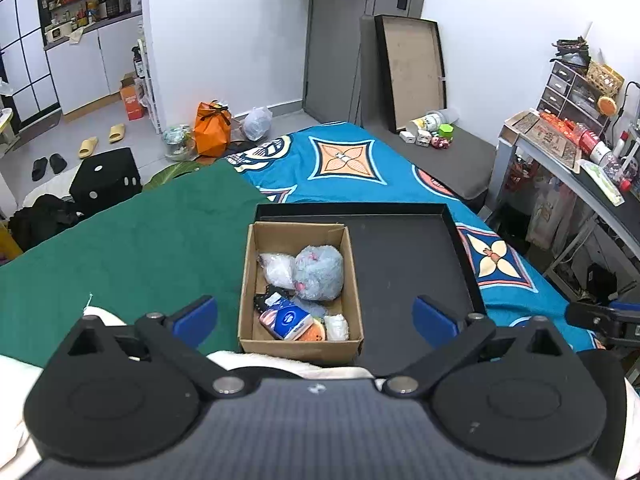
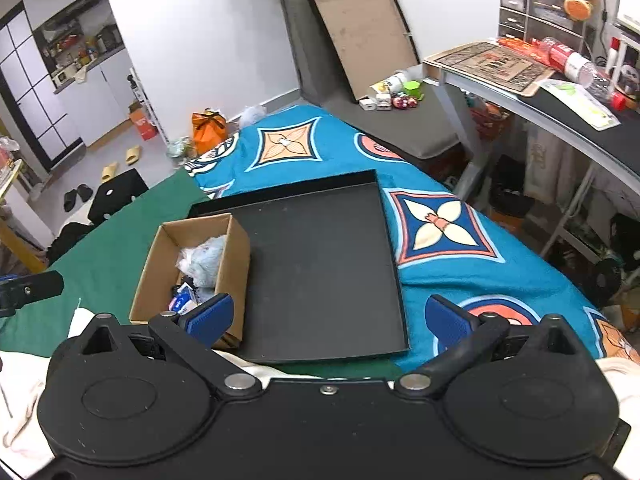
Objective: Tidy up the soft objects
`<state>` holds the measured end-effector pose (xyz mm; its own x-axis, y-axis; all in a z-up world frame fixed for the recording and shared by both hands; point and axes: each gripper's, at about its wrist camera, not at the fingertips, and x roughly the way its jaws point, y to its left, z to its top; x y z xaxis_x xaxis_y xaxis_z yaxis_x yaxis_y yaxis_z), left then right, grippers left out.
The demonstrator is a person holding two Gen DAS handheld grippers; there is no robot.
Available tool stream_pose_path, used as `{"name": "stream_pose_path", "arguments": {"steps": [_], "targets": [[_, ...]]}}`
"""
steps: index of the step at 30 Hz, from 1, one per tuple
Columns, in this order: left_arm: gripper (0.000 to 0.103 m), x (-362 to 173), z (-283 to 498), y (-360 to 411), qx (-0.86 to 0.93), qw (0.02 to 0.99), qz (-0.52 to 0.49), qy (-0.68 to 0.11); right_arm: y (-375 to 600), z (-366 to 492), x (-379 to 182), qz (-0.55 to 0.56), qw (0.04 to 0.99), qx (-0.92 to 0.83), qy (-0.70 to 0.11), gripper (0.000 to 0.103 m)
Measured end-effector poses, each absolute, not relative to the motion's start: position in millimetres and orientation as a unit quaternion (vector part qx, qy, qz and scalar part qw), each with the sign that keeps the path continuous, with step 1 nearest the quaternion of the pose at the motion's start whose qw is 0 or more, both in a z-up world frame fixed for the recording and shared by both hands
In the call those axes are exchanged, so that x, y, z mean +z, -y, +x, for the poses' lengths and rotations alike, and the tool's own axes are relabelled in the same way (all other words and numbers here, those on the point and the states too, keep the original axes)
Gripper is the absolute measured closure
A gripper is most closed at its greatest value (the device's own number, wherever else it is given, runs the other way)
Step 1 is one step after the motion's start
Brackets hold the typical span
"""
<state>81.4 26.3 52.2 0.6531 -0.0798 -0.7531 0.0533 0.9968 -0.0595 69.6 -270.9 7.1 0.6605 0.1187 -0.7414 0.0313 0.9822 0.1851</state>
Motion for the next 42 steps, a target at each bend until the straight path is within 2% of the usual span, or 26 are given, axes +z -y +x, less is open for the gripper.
{"name": "stream_pose_path", "arguments": {"steps": [42], "targets": [[0.000,44,78,-19,-0.047,0.903,-0.002,-0.426,261,64,6,0.070,0.907,0.037,-0.413,0.000]]}}
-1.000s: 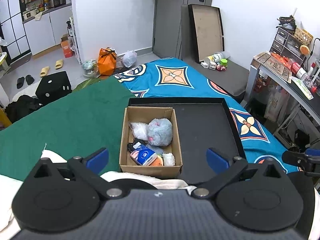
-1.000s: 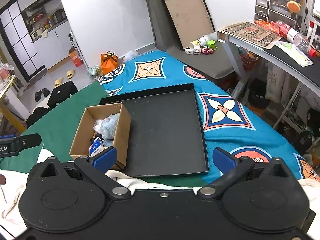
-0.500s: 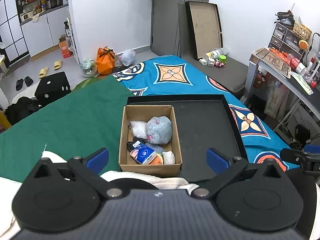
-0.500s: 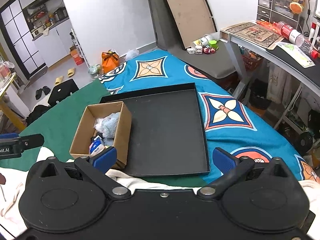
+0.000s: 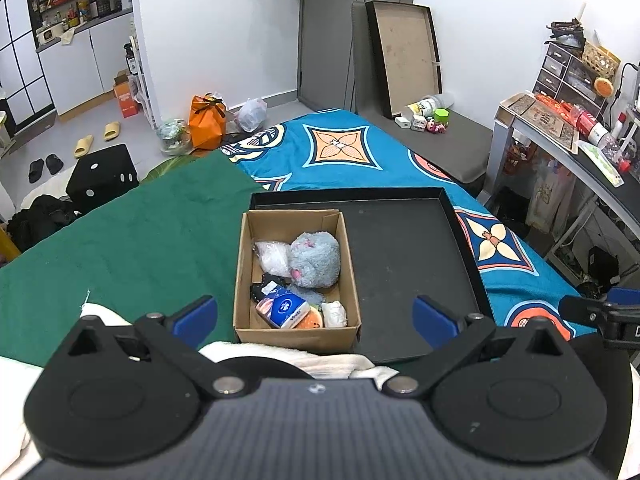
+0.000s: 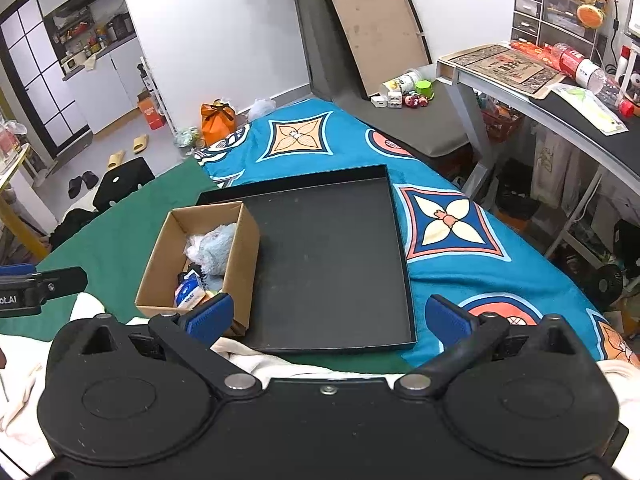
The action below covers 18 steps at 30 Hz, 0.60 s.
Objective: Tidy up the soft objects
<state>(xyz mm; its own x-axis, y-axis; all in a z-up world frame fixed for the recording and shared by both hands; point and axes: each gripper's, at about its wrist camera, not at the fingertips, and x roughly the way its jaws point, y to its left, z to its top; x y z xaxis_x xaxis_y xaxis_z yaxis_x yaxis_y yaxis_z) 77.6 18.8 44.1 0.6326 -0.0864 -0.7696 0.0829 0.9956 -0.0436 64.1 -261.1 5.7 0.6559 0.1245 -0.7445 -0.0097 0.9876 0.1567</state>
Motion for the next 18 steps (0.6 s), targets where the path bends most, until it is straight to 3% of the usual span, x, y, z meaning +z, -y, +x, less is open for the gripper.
{"name": "stream_pose_path", "arguments": {"steps": [18], "targets": [[0.000,43.8,79.0,-18.3,-0.044,0.902,-0.002,-0.429,264.5,64.7,3.4,0.069,0.907,0.033,-0.415,0.000]]}}
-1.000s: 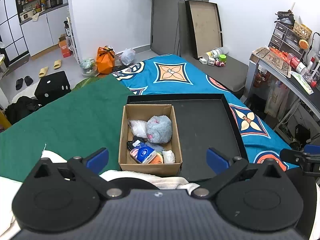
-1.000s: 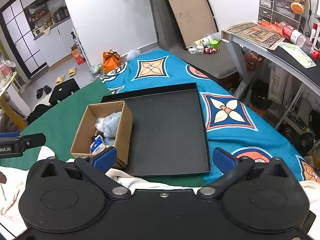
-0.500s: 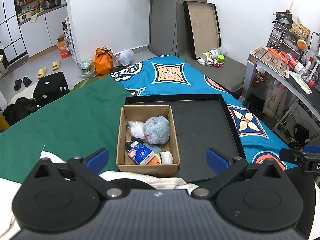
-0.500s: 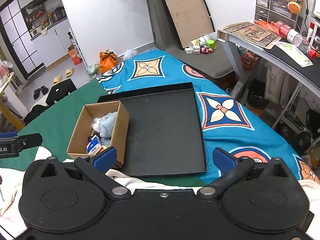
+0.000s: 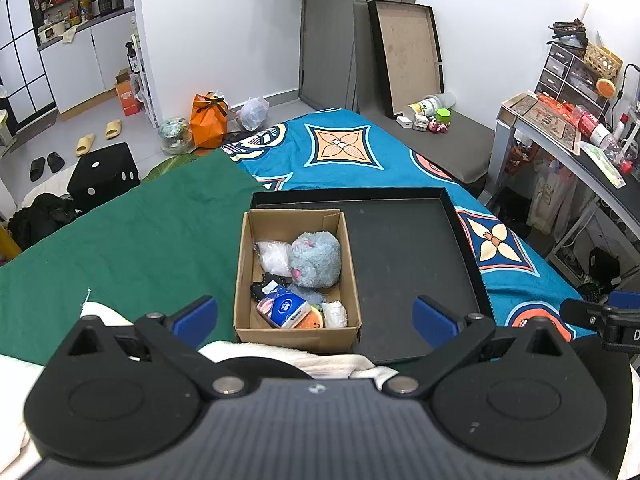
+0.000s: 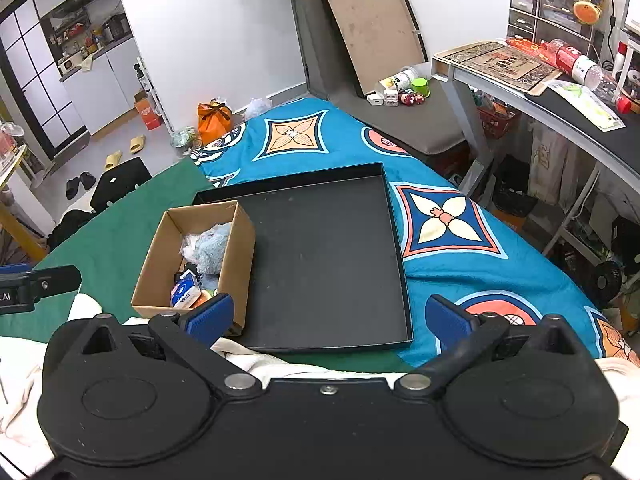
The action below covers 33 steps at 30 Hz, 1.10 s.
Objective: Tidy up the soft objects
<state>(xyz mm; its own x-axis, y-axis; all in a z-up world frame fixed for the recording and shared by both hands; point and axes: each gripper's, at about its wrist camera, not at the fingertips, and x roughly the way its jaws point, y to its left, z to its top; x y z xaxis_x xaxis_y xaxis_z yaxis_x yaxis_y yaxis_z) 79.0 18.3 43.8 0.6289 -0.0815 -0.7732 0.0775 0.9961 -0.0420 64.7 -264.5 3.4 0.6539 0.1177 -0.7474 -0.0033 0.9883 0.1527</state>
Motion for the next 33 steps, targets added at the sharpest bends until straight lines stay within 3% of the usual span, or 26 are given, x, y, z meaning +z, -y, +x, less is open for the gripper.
{"name": "stream_pose_path", "arguments": {"steps": [33], "targets": [[0.000,40,93,-13,-0.047,0.904,-0.006,-0.425,270,74,-5,0.069,0.904,0.031,-0.421,0.000]]}}
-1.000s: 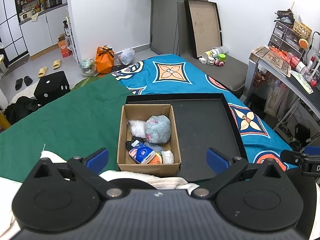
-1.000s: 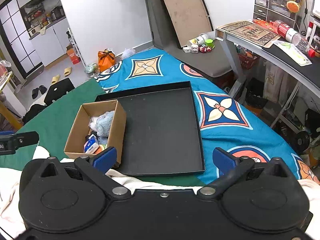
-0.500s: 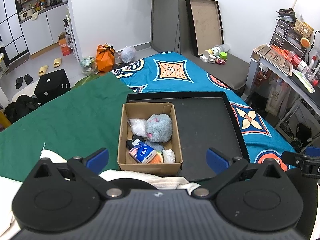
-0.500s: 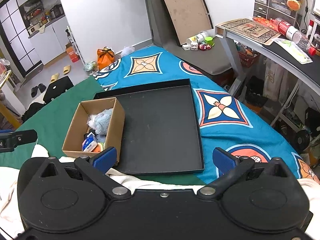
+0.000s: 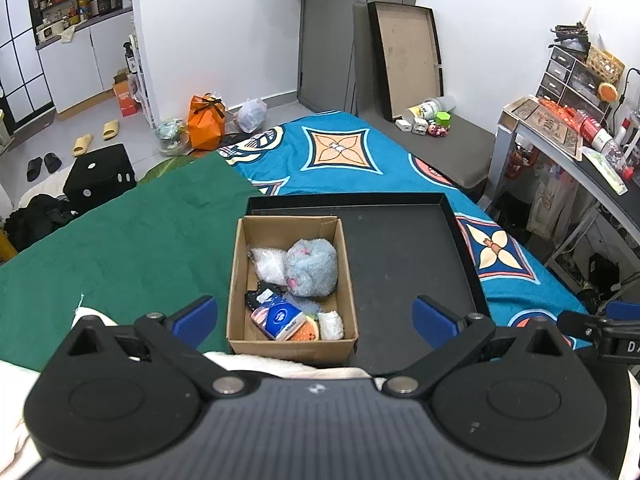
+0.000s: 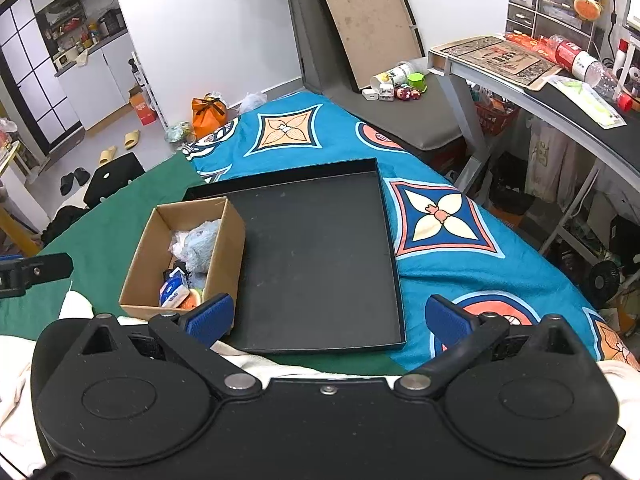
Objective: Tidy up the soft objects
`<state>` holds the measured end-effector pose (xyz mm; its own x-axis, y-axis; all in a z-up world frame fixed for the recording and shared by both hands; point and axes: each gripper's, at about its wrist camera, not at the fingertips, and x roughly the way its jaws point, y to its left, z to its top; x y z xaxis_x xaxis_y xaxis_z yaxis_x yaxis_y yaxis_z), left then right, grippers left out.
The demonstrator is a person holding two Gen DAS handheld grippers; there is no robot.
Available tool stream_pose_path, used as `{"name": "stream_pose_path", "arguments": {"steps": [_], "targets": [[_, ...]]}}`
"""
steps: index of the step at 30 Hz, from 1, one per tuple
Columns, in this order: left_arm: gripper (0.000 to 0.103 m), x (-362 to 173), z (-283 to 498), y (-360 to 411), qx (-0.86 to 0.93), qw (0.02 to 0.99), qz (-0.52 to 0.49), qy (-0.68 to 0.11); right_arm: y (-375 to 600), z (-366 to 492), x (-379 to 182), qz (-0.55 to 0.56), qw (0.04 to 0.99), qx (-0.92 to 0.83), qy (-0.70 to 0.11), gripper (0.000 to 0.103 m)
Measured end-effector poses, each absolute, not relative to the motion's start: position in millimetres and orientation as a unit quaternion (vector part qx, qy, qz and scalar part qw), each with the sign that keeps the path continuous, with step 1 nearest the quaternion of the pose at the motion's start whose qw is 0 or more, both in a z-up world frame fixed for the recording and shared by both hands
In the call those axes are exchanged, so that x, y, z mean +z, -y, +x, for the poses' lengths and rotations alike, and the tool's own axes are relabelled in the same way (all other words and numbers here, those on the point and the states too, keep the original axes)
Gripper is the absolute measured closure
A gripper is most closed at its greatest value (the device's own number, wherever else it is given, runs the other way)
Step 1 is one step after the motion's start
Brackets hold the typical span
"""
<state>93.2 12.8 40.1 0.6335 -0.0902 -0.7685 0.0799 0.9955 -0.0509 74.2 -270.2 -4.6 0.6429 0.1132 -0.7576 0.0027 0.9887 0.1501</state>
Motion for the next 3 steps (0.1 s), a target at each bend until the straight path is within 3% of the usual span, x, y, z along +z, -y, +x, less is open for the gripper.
{"name": "stream_pose_path", "arguments": {"steps": [3], "targets": [[0.000,39.1,96.1,-8.9,-0.046,0.903,0.002,-0.428,272.3,76.8,-6.3,0.073,0.904,0.031,-0.421,0.000]]}}
